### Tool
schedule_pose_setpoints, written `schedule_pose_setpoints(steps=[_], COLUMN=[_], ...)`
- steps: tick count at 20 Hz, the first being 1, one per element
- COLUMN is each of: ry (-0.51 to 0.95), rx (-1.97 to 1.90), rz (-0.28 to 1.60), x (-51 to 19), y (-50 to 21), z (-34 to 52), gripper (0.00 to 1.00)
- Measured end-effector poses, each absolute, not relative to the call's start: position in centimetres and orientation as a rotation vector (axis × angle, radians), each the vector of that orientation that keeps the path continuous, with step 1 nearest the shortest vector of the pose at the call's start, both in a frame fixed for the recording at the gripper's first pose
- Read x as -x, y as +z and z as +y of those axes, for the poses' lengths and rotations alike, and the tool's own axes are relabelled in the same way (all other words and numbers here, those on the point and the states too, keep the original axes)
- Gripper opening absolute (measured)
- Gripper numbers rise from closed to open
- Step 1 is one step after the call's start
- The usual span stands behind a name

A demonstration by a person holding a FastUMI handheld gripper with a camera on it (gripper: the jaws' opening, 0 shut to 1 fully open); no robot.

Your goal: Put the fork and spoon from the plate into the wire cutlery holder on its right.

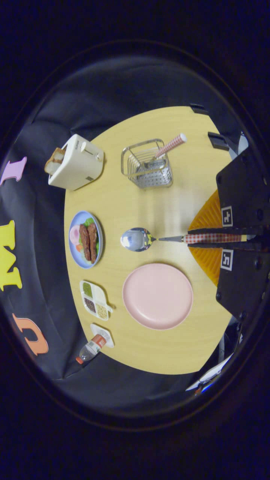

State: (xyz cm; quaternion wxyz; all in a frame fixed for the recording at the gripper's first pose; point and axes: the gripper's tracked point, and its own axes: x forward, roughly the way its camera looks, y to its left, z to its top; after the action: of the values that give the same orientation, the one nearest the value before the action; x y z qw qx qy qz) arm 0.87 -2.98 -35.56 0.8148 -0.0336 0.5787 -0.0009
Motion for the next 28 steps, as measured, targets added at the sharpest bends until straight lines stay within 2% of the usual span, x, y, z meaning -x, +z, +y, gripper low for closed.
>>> schedule_pose_setpoints(steps=[6, 11, 18, 28], ry=[-0.075, -0.072, -0.083, -0.072], rx=[0.071, 0.067, 0.041, -0.02], rz=[1.286, 1.355, 1.51, 1.8], x=[-1.3, -1.8, -4.8, -5.8], y=[-33.5, -32.2, -30.7, -31.6], z=[-11.4, -14.7, -16.7, -14.8], gripper=[0.07, 0.07, 0.07, 0.09])
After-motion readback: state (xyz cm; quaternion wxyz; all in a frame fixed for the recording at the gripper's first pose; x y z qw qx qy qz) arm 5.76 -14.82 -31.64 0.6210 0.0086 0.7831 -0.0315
